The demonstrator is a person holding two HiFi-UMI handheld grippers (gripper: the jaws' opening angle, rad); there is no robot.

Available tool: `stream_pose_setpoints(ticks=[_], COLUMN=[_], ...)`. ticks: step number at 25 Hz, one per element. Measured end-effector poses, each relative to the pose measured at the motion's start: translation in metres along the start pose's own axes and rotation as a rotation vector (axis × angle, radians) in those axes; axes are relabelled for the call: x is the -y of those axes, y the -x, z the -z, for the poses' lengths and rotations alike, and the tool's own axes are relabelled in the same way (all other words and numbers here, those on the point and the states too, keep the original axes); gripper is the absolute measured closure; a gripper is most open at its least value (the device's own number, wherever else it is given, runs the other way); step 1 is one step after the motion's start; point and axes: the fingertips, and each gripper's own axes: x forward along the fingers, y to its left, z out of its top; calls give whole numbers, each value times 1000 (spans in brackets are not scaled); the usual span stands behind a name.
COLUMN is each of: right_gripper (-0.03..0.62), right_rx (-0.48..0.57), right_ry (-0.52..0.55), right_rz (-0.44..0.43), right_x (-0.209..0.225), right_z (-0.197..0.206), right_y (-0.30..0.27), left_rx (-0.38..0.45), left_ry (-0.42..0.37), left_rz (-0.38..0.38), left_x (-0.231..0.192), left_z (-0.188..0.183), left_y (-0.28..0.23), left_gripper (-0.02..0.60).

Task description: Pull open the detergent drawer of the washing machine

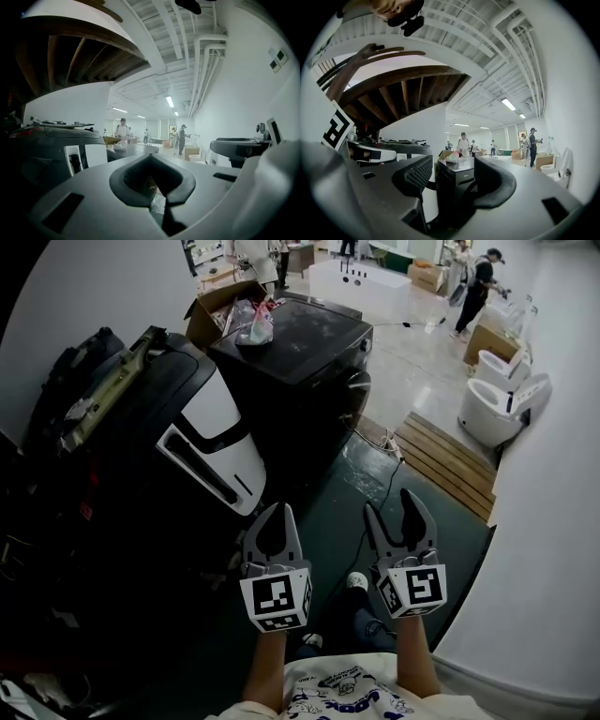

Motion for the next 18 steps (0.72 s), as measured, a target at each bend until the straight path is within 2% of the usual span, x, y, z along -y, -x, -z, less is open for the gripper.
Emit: stream_pose_setpoints(ticks=[10, 18], right_gripper=[313, 313], right_rx=[12, 5], right_ry=[12, -5], right_rz=[-125, -182], right_x=[107, 160], right_z=[-18, -12], right_y=[-117, -170], left_rx=[6, -13], left_ry=[33, 49], left_rz=[-94, -146], left_x=[39, 57], left_z=[-29, -31], left_y=[-137, -200], left_gripper=[566, 566])
